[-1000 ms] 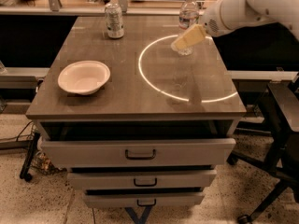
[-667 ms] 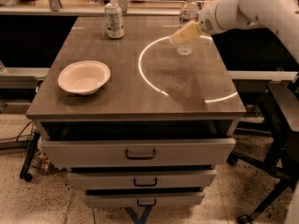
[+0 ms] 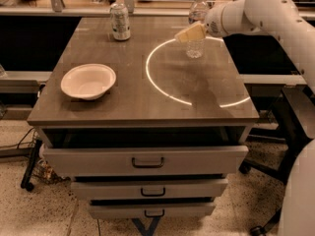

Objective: Knock water bottle over

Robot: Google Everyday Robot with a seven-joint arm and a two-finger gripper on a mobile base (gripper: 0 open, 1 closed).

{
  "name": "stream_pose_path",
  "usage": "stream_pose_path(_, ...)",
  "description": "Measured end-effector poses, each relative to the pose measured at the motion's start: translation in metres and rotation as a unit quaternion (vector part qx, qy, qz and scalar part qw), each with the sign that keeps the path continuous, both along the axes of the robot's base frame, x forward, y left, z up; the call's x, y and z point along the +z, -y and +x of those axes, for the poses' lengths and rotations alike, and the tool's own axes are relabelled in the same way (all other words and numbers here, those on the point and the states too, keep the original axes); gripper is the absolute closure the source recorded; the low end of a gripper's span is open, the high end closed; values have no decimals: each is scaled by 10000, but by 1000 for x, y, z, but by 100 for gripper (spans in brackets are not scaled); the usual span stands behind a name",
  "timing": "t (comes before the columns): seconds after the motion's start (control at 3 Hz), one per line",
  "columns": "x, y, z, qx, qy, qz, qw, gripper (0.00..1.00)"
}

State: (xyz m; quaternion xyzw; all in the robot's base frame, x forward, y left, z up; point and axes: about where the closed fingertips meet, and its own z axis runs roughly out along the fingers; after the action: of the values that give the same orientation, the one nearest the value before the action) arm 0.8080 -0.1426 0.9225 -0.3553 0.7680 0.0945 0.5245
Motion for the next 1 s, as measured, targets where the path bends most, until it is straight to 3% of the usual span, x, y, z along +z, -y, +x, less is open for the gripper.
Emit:
stream_pose_path(0.67,6,-7,-8,253,72,68,9996,63)
stream_pose_path(1.0,13,-30,-34,710,18,-607,9956,87)
